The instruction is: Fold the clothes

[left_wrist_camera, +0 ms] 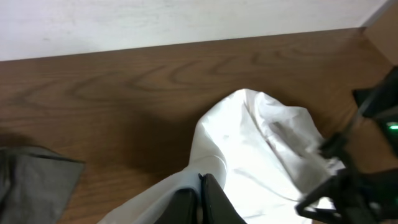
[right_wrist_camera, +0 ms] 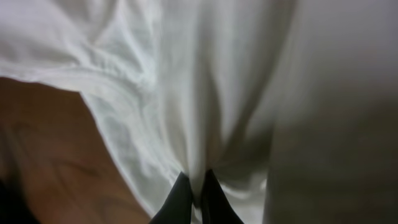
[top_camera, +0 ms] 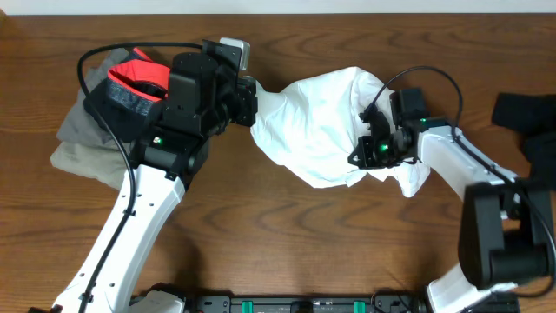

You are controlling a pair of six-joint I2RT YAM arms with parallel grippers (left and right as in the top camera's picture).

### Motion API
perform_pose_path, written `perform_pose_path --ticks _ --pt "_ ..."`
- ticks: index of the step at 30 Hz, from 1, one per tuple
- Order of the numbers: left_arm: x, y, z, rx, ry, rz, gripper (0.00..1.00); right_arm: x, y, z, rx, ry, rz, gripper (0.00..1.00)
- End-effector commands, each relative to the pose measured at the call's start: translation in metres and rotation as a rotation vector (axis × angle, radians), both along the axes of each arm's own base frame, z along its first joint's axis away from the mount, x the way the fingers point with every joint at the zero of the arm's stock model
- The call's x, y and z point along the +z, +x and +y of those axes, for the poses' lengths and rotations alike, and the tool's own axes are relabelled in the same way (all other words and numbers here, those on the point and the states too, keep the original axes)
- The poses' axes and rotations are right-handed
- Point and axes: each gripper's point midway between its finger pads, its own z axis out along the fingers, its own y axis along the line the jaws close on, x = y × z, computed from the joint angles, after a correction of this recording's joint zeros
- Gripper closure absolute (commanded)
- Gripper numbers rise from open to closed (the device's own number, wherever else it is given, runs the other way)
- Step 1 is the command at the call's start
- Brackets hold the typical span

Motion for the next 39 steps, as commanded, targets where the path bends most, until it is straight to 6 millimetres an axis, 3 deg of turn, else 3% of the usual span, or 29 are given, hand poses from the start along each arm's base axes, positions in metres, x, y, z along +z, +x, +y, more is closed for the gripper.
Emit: perform_pose_path --ticks 1,4,9,12,16,23,28,31,35,39 --pt "0.013 0.002 0.010 0.038 0.038 -0.051 0.94 0.072 0.017 -0.005 -0.004 0.022 -0.191 0.99" --pt "0.024 0.000 0.016 0.053 0.052 -0.089 0.94 0.136 0.026 -0.026 -0.062 -0.022 -0.367 0.99" --pt "0.054 -0.014 0.020 0.050 0.033 -0.167 0.94 0.247 0.036 -0.085 -0.325 -0.154 -0.678 0.99" --pt "0.079 -0.028 0.024 0.052 0.010 -0.229 0.94 0.299 0.028 -0.105 -0.407 -0.173 -0.828 0.99" --pt "0.124 -0.060 0.026 0.016 -0.051 -0.346 0.94 0.352 0.015 -0.128 -0.492 -0.194 -0.971 0.99" --pt "0.213 -0.149 0.014 -0.159 -0.197 -0.574 0.94 0.428 -0.010 -0.155 -0.587 -0.219 -1.126 0.99" --pt "0.265 -0.210 0.026 -0.214 -0.269 -0.723 0.94 0.485 -0.043 -0.155 -0.608 -0.220 -1.222 0.99" --pt "0.285 -0.234 0.036 -0.218 -0.293 -0.782 0.94 0.506 -0.062 -0.151 -0.610 -0.213 -1.253 0.99" --pt "0.272 -0.230 0.034 -0.220 -0.272 -0.722 0.92 0.515 -0.074 -0.141 -0.578 -0.168 -1.257 0.99" --pt "0.225 -0.197 0.018 -0.225 -0.201 -0.521 0.83 0.512 -0.069 -0.127 -0.516 -0.107 -1.241 0.99"
